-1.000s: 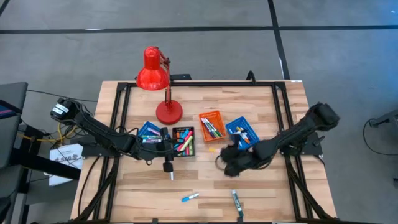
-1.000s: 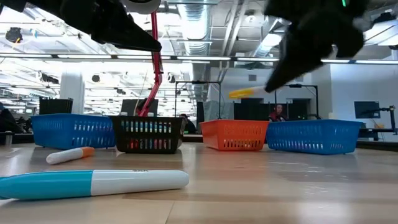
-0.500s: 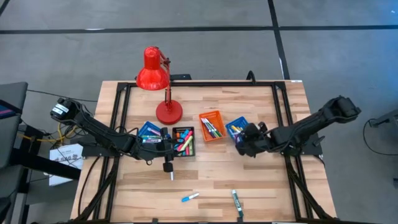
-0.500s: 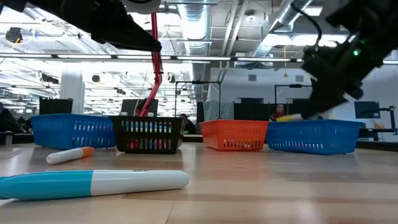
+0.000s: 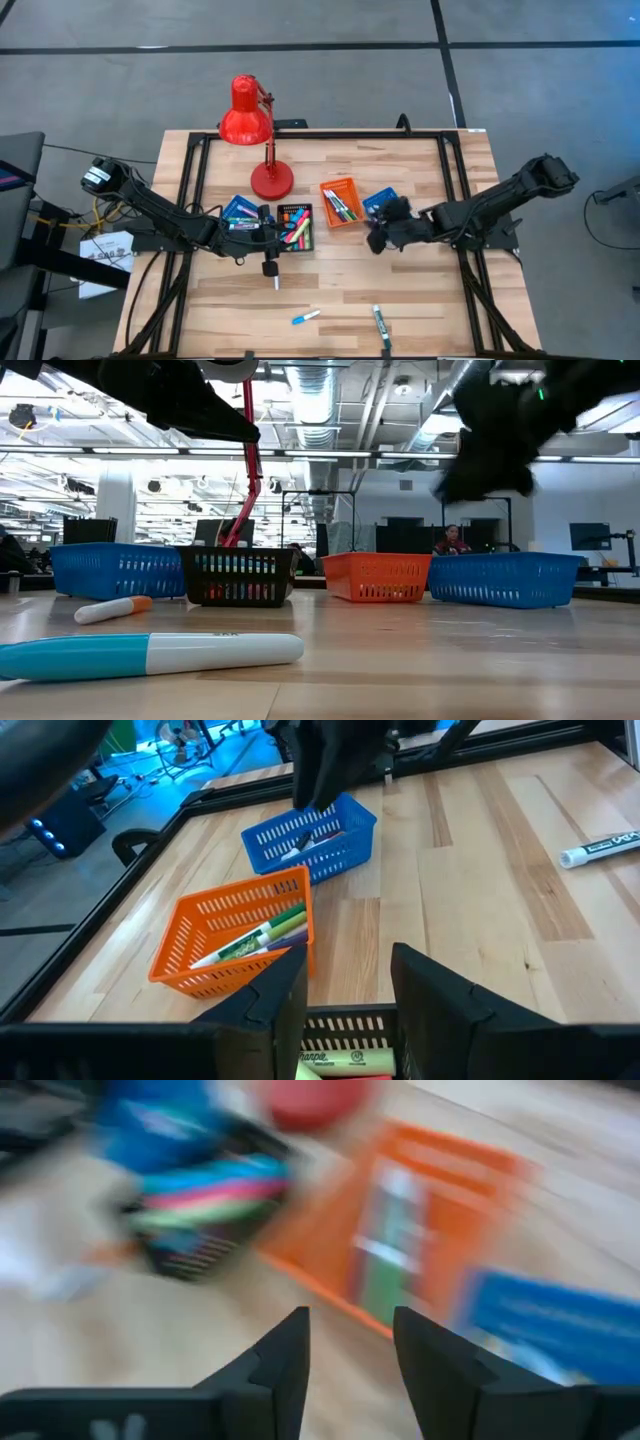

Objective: Pick & Place Markers
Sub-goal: Put the small white and blue highlighter pen into the right blue basket

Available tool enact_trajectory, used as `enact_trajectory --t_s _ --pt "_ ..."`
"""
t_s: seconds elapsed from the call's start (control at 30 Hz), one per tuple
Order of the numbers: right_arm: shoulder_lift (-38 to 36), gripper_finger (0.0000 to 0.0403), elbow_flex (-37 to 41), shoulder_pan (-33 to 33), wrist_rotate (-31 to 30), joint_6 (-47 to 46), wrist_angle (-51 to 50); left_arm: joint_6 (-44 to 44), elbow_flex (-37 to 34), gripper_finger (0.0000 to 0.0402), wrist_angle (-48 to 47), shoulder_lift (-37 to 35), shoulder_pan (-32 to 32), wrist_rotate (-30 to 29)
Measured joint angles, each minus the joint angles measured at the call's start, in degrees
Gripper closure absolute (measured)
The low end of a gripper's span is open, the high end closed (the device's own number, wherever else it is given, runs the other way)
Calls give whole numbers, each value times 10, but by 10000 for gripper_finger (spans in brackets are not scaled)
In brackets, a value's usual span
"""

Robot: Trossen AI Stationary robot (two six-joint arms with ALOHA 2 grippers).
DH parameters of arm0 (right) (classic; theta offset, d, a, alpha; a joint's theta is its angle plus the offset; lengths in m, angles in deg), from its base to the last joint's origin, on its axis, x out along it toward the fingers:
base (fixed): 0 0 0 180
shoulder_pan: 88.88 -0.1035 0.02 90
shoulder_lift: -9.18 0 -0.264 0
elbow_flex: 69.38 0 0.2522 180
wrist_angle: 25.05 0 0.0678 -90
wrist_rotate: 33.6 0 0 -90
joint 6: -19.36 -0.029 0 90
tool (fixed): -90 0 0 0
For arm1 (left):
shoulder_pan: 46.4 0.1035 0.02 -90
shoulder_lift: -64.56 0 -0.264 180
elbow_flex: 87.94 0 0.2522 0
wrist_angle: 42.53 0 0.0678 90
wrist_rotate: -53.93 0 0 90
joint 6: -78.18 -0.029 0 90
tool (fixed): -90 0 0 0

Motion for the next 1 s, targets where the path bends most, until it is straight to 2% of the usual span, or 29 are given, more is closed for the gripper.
enact_trajectory --t_s 0.13,0.27,0.37,0.43,0.53,0.73,1.0 --pt "24 259 -4 -26 47 164 212 0 0 259 1 0 0 0" --pt "95 257 -5 -56 121 315 457 0 0 259 1 0 0 0" --pt "172 258 -5 -76 196 361 591 0 0 259 2 0 0 0" --pt "230 261 -13 -92 230 368 639 2 0 259 2 0 0 0" --pt "314 266 -52 -105 242 411 642 5 0 259 2 0 0 0" --pt "454 269 -186 -111 286 437 609 17 0 259 2 0 0 0" --pt "537 274 -313 -126 291 482 458 17 0 259 1 0 0 0"
